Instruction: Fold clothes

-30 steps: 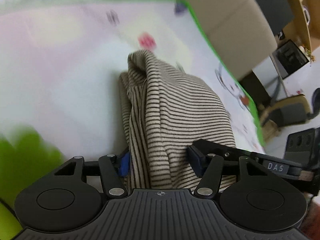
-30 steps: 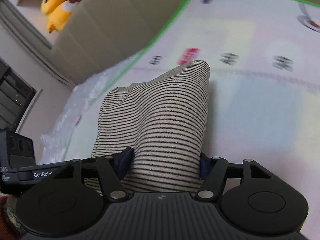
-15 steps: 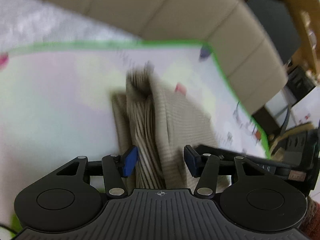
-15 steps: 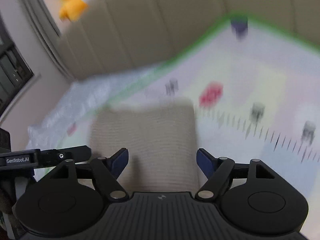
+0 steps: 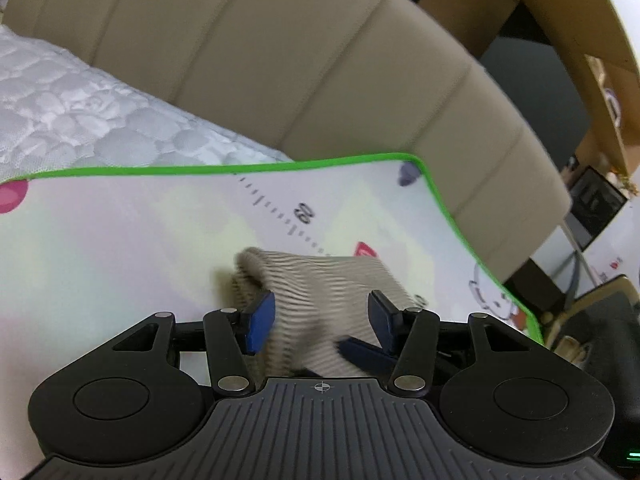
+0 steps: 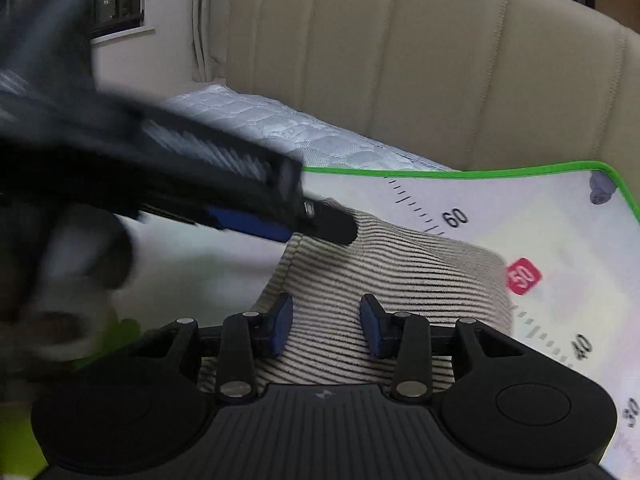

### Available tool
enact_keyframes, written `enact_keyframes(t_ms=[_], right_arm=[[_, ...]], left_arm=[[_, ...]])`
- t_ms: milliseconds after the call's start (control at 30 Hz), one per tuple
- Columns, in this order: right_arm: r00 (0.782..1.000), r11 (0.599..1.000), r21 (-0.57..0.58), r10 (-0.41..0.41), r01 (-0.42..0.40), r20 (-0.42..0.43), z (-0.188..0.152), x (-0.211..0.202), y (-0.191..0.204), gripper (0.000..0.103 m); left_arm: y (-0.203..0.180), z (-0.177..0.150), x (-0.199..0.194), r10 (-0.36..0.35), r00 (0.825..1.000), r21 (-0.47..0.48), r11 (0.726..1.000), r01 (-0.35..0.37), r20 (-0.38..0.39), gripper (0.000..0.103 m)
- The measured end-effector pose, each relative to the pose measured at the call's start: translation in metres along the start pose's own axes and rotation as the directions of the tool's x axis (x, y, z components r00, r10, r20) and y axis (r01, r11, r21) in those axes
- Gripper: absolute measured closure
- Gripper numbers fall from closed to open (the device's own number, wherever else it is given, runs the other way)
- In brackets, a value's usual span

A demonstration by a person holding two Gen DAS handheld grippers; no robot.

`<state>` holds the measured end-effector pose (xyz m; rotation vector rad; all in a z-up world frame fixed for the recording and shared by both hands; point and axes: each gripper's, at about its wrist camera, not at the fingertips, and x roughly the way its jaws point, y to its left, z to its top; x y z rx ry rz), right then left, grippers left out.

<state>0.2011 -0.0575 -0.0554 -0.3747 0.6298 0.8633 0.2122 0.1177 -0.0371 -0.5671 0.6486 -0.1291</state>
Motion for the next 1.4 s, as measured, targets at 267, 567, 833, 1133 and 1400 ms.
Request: enact_keyframes(t_ms=[267,567,833,1133,1400], right_arm=[[1.0,1.0,-0.007,-0.009,0.008,-0.017,-0.026,-0.012,0.007,0.041],[0.998,0.999,0.007,-0.054,0.054,0.018,-0.039,-0.011,0.018,0.033],[0.992,0.944,0.323,-0.096,0.064,0.085,-0.072,-0.073,-0.015,0.0],[0.985,0.746,0.658,-0.168,0.103,0.037,-0.179,-0.139,-0.064,0.0],[0.972,0.786,0.584,-0.233,0.205,-0.028,-0.214,-0.153,-0.046,0.0]], left_arm=[[0.004,-0.005,0.03,0.067,0.994,0.003,0.998,-0.067,-0.085,0.037],[0.006,-0.011,0.026,0.092,0.994,0.019,0.996,-0.091,-0.061,0.033],[-0.017,-0.035,-0.018,0.205,0.978,0.103,0.973,-0.208,0.042,0.027],[-0.092,-0.124,-0.086,0.444,0.896,0.036,0.895,-0.445,0.017,0.0],[-0.129,-0.217,-0.072,0.631,0.775,0.22,0.752,-0.621,0.031,0.0]])
